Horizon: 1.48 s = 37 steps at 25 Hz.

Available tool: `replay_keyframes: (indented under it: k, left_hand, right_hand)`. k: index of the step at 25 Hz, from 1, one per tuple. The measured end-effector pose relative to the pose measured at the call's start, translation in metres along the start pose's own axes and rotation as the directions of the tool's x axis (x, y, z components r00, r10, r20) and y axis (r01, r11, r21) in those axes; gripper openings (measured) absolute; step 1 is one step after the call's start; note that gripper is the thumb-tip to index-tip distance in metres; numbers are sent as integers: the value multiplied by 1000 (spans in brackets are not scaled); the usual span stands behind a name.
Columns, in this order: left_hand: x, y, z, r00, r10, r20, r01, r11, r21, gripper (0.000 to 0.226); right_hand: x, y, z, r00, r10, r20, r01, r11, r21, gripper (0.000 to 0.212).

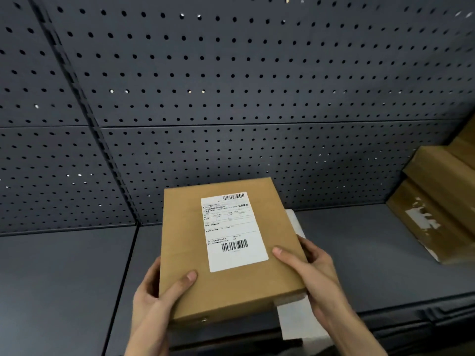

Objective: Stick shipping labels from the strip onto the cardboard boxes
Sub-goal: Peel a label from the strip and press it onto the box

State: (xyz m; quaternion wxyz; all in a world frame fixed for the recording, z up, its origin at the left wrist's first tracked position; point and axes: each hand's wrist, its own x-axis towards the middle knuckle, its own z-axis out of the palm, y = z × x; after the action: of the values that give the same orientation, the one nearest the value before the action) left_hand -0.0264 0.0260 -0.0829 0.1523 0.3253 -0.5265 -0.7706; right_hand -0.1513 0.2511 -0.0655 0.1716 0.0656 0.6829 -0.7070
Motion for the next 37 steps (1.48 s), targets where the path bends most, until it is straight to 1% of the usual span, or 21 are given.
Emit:
replay_keyframes:
  k: [2,3,6,10,12,13,16,17,19,20,22,26,30,34,37]
  left_hand:
    - [-9,-8,37,999,29,26,-29,999,-25,117]
    - [-14,-13,57,999,41,30,-40,999,-33,115]
    - [-24,-36,122,998,47,45,-45,998,-48,105]
    - [-39,-73,221,995,8,102,-4,999,-44,77]
    - [-40,-89,259,992,-2,125,7,999,-36,56]
    - [-41,-96,276,991,-11,135,16,999,-32,50]
    - [-36,-114,315,990,-30,134,35,999,-35,53]
    - [-34,-119,323,991,-32,130,36,999,-29,53]
    - [-30,-128,335,993,-33,114,36,999,-17,46]
    - [-28,-132,339,994,-33,106,34,999,-8,42]
    - [-26,-140,348,995,-33,98,33,999,-1,41]
    - [-26,-149,367,994,-41,99,43,999,-24,47]
    - [-29,-158,383,992,-43,120,47,998,-32,53]
    - [-29,-164,390,994,-40,105,46,998,-53,60]
    - [-27,-168,390,993,-51,103,56,997,-46,74]
  right_hand:
    - [5,-12,-36,999,0,-37,0,1000,-12,84]
    - [9,-17,-55,999,-6,-47,5,1000,-26,86]
    - [19,-34,-119,997,-34,-66,31,999,-36,83]
    - [51,-49,-221,992,-13,-123,11,1000,-17,78]
    - [69,-51,-258,992,3,-127,-6,1000,-24,78]
    - [77,-51,-275,992,8,-123,-12,1000,-29,76]
    - [98,-48,-311,992,0,-127,-6,999,-51,69]
    - [104,-45,-320,991,-2,-135,-5,999,-51,73]
    - [110,-39,-331,989,8,-148,-17,998,-56,78]
    - [112,-38,-335,988,4,-155,-14,998,-60,77]
    - [116,-35,-342,985,-17,-170,0,995,-102,74]
    - [130,-29,-360,979,-63,-193,18,973,-228,78]
    - [139,-27,-374,966,-114,-233,38,952,-305,73]
    - [142,-25,-376,952,-144,-271,51,945,-322,67]
    - [142,-25,-375,941,-168,-295,68,944,-322,59]
